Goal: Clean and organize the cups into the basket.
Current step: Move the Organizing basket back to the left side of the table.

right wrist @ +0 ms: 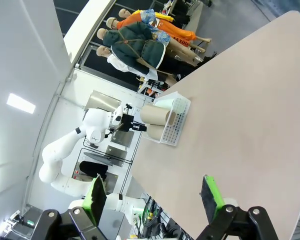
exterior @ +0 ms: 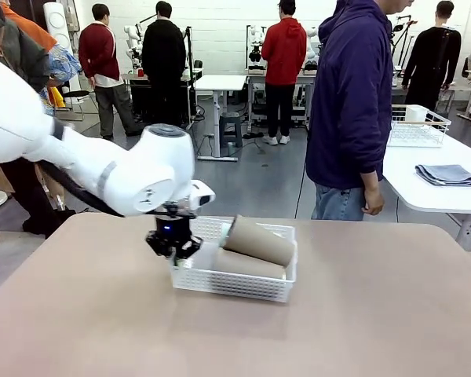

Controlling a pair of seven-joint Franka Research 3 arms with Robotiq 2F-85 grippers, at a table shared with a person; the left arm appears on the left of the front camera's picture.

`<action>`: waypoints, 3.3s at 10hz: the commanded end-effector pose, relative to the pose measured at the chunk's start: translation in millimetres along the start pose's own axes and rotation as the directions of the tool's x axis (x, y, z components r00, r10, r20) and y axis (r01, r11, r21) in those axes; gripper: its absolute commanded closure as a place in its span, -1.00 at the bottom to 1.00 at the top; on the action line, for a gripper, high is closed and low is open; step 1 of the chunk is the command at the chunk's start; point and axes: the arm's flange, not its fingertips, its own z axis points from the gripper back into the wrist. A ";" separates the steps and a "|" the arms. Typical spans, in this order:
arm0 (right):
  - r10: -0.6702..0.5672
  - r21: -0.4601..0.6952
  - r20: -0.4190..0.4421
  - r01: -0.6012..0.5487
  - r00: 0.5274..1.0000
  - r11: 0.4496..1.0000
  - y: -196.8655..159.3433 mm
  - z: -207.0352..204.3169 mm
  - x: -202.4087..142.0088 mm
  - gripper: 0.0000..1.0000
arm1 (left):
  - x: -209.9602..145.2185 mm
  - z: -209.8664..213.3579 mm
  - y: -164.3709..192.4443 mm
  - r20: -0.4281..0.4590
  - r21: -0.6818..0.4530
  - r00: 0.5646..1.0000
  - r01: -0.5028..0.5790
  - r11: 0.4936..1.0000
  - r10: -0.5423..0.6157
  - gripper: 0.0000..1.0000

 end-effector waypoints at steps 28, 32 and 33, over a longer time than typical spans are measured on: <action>-0.010 -0.013 0.004 0.011 1.000 1.000 2.8 -2.2 -3.6 -1.00 | -45.3 -29.2 320.4 0.006 0.058 0.991 -0.134 0.989 0.134 0.60; -0.010 -0.013 0.004 0.011 1.000 1.000 2.8 -2.2 -3.6 -1.00 | -44.9 -23.6 315.0 0.021 0.058 0.994 -0.110 0.992 0.109 -1.00; -0.010 -0.013 0.004 0.011 1.000 1.000 2.8 -2.2 -3.6 -1.00 | -45.4 -19.8 314.7 0.030 0.056 0.993 -0.112 0.992 0.110 -1.00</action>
